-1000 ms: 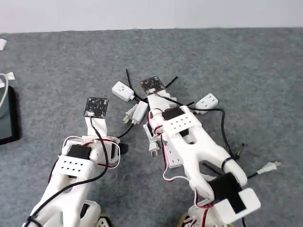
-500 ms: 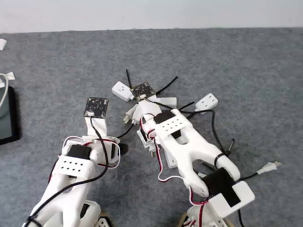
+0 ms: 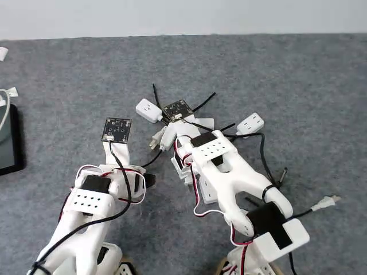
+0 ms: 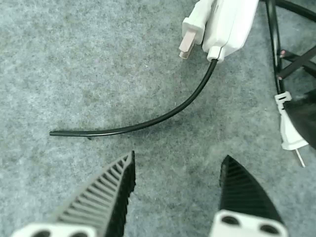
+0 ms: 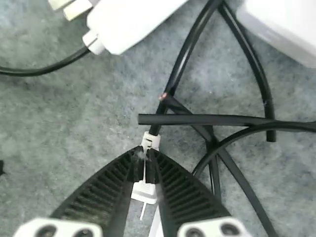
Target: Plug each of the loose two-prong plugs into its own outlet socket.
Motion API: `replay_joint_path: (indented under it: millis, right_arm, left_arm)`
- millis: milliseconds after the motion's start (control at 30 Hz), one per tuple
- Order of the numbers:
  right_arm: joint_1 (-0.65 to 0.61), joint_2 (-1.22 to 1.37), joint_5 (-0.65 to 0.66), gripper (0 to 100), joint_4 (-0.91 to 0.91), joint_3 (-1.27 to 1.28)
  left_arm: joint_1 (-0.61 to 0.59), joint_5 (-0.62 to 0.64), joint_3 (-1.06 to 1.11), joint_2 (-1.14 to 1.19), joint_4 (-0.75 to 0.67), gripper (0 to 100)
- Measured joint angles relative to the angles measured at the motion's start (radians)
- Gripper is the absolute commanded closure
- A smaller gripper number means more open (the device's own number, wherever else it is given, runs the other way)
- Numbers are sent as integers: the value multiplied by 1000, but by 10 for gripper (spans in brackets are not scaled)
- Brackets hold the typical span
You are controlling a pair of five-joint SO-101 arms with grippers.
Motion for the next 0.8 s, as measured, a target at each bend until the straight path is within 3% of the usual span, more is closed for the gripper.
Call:
replay_joint_path:
  millis: [267, 433, 800]
  right_arm:
    - [-2, 40, 64, 987, 8, -20]
    - [0, 101, 72, 919, 69, -100]
    - [-9, 143, 75, 942, 126, -149]
  left_arm:
    - [0, 0, 0, 0, 0, 809]
    - [0, 0, 0, 0, 0, 809]
    - [0, 0, 0, 0, 0, 809]
